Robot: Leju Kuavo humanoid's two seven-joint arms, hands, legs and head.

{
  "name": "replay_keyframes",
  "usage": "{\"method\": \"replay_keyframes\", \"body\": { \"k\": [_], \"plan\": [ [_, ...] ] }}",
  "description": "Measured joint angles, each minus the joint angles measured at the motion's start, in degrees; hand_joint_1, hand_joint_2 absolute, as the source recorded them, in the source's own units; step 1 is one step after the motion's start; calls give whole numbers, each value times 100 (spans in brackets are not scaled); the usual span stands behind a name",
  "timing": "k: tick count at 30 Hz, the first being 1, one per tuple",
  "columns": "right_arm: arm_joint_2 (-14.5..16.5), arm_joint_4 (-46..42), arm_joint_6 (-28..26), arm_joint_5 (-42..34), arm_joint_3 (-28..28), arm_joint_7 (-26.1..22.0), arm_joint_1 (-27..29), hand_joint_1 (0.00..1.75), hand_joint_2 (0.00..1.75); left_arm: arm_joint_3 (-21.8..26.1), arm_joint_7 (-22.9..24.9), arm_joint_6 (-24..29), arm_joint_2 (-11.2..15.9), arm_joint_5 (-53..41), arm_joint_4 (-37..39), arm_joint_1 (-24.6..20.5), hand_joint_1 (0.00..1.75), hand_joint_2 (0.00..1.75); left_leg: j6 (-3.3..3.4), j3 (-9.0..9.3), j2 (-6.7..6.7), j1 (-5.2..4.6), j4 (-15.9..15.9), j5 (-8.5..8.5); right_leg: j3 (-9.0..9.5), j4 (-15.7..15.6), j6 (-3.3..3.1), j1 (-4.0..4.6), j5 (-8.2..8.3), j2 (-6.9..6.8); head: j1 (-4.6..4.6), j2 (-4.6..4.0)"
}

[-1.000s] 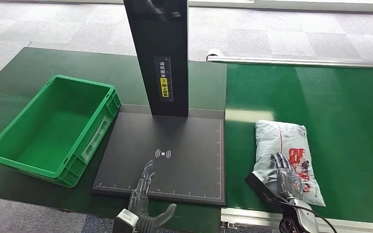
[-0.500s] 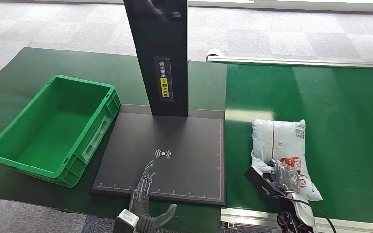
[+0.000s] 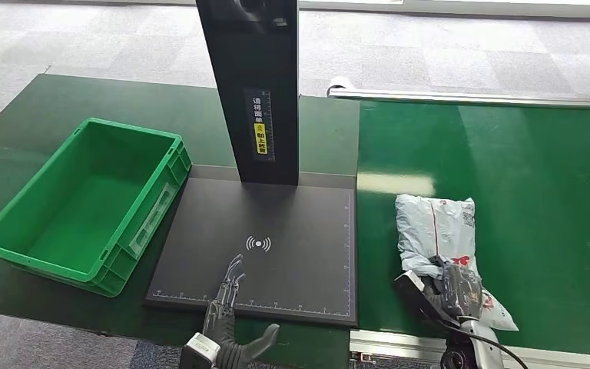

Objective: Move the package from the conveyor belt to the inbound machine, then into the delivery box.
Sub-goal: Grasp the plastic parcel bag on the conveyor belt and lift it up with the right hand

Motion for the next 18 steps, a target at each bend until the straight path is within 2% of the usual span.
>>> {"method": "replay_keyframes", "body": {
  "k": [5, 10, 13, 18],
  "plan": [
    [14, -2023, -168, 114, -2, 183, 603, 175, 175, 1, 0, 201, 3, -110, -33, 20, 0, 175, 0, -6, 4, 0, 0, -1, -8, 0, 1, 0, -1, 0, -1, 0],
    [28, -3070, -133, -26, 41, 36, 903, 175, 175, -1, 0, 268, 3, -137, -38, 22, 0, 175, 0, -8, 5, 0, 0, 0, -6, 0, 1, 0, -1, 0, -1, 0],
    [10, -3478, 352, -282, 328, -165, 907, 175, 175, 8, 0, 332, 5, -180, -37, 17, 0, 175, 0, -10, 16, 0, -1, 0, -3, 1, 0, 0, 0, 6, 1, 0],
    [-41, -3576, 1402, -496, 1408, -252, 364, 175, 175, 157, 0, 351, -5, -271, -24, 9, 0, 175, -1, 2, 27, 1, -1, 5, -1, 3, -2, 2, 2, 13, 0, 0]
  ]
}}
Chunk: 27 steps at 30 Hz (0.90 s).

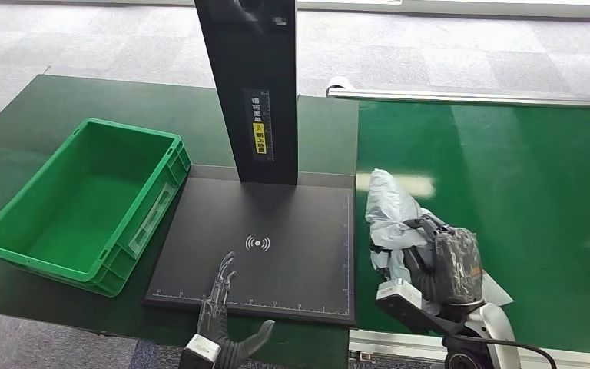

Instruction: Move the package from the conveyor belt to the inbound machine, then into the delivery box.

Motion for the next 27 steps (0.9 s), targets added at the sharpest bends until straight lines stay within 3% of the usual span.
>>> {"method": "replay_keyframes", "body": {
  "k": [7, 12, 16, 22, 27],
  "plan": [
    [25, 1026, 1159, -891, 1510, -129, -1607, 175, 175, 437, 0, 207, -108, -136, -7, -19, 0, 175, 3, 5, -2, 1, 0, 8, 6, 3, 0, 2, 2, -2, 2, 0],
    [298, 2128, 1468, -1412, 2401, -180, -2480, 175, 175, 786, 0, 238, -184, -224, -49, -17, 0, 175, 4, 4, -6, 1, 0, 9, 5, 3, 0, 2, 1, -5, 1, 0],
    [577, 2908, 1581, -1709, 2896, -218, -2907, 0, 175, 1014, 0, 261, -281, -319, -49, -16, 0, 175, 4, 2, -5, 1, 0, 8, 2, 3, 1, 2, 1, -5, 1, 0],
    [901, 3810, 1771, -2157, 3368, -169, -3218, 0, 175, 1283, 1, 280, -374, -455, -128, 71, 0, 175, 3, 2, -6, 1, 0, 8, 1, 3, 0, 1, 0, -5, 2, 0],
    [871, 4122, 2131, -3209, 3251, -422, -3174, 0, 175, 1480, 43, 290, -381, -484, -256, 245, 0, 175, 4, 4, -6, -1, 2, 8, -1, 1, 0, -1, 1, -5, 1, 0]
  ]
}}
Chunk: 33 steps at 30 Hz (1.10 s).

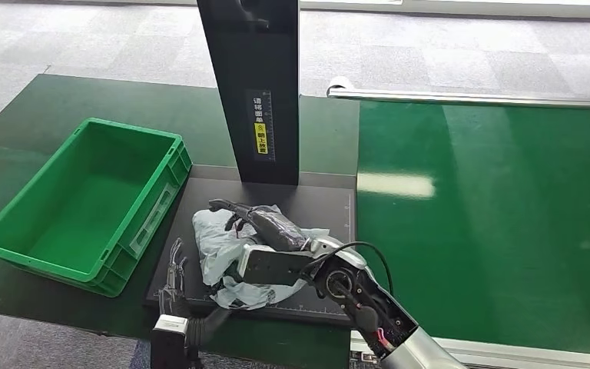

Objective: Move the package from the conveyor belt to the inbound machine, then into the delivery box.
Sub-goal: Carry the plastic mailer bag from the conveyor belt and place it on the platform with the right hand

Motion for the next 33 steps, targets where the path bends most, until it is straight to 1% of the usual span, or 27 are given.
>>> {"method": "replay_keyframes", "body": {
  "k": [2, 5, 8, 11, 13, 17, 19, 23, 25, 29, 33],
  "plan": [
    [-86, 3, 98, -550, -212, -212, 114, 0, 175, 108, 37, -130, 4, 45, -68, 75, 0, 175, 0, 1, -1, 0, 1, 0, 0, -1, 0, -1, 0, -1, 1, 0],
    [-261, -144, 126, -1307, -702, -539, 447, 0, 175, 356, 70, -496, 27, 104, -210, 174, 0, 175, 0, 0, -4, 0, 1, -1, 0, -1, 0, -1, 0, -2, 1, 0],
    [-389, -501, 177, -1731, -1254, -671, 941, 0, 175, 731, 64, -949, 44, 25, -430, 227, 0, 175, -1, 0, -5, 0, 1, -3, -1, -1, 0, 0, 0, -2, 0, 0],
    [-458, -861, 299, -1867, -1793, -615, 1485, 0, 175, 1148, 89, -1365, 45, -303, -695, 238, 0, 175, -2, -1, -5, 1, 0, -5, -3, -1, -1, 1, -1, -2, -1, 0],
    [-479, -1027, 358, -1857, -2128, -557, 1828, 0, 175, 1393, 106, -1525, 44, -605, -882, 236, 0, 175, -4, -1, -5, 2, 0, -6, -4, -1, -1, 2, -2, -2, 0, 0],
    [-487, -1248, 418, -1734, -2831, -505, 2500, 0, 175, 1897, 107, -1580, 55, -1113, -1275, 184, 0, 175, -4, -3, -5, 2, -1, -7, -3, -1, -1, 2, -3, -2, 0, 0],
    [-487, -1296, 457, -1685, -3094, -509, 2777, 0, 175, 2137, 121, -1547, 77, -1247, -1421, 127, 0, 175, -4, -4, -4, 1, -1, -7, -2, -1, -1, 2, -3, -2, 1, 0],
    [-486, -1313, 505, -1659, -3402, -556, 3150, 0, 175, 2515, 126, -1507, 142, -1415, -1656, 25, 0, 175, -4, -3, -4, 1, -1, -7, -2, -1, -1, 2, -2, -1, 0, 0],
    [-484, -1338, 495, -1657, -3478, -584, 3288, 0, 175, 2603, 116, -1629, 176, -1585, -1758, 3, 0, 175, -4, -2, -3, 1, -1, -6, -3, -1, -1, 2, -2, -1, 0, 0],
    [-476, -1438, 475, -1657, -3572, -633, 3493, 0, 175, 2543, 194, -2166, 231, -2094, -1907, -16, 0, 175, -4, -1, 0, 1, -1, -7, -2, -1, -1, 1, -2, 1, 0, 0],
    [-476, -1497, 475, -1659, -3625, -647, 3585, 0, 175, 2401, 255, -2346, 237, -2340, -1952, -47, 0, 175, -4, -1, 3, 0, 0, -7, -3, -2, -1, 0, -2, 3, 1, 0]
  ]
}}
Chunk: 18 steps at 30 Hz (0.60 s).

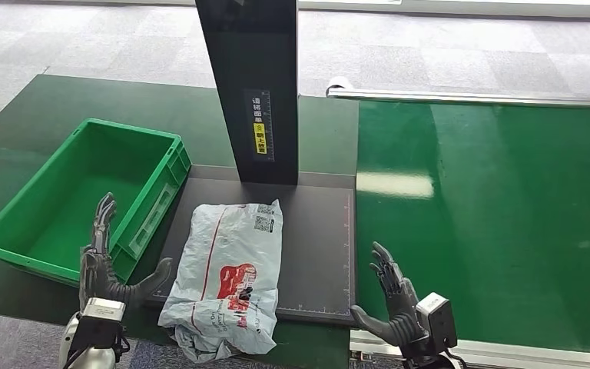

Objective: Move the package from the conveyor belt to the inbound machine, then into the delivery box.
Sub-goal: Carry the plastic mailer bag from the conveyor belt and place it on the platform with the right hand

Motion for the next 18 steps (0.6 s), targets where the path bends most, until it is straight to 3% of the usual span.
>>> {"method": "replay_keyframes", "body": {
  "k": [5, 14, 18],
  "plan": [
    [0, -33, 0, -5, -55, -4, -40, 0, 175, -578, 253, -414, 78, -808, 230, -70, 0, 175, 0, 1, -1, 0, 0, 0, 2, 0, 0, 0, 0, 0, 0, 0],
    [-5, -33, -17, -7, -89, -18, -171, 0, 175, -2022, 675, -458, 459, -2018, 1709, -712, 0, 175, 0, 5, -3, 0, 0, 1, 6, 0, 0, 0, 1, -1, 1, 0],
    [-11, -38, -17, -7, -90, -19, -166, 0, 175, -2512, 870, -124, 634, -2433, 2311, -1050, 0, 175, 0, 6, -2, 0, 0, 1, 7, 0, 0, 0, 1, -1, -1, 0]
  ]
}}
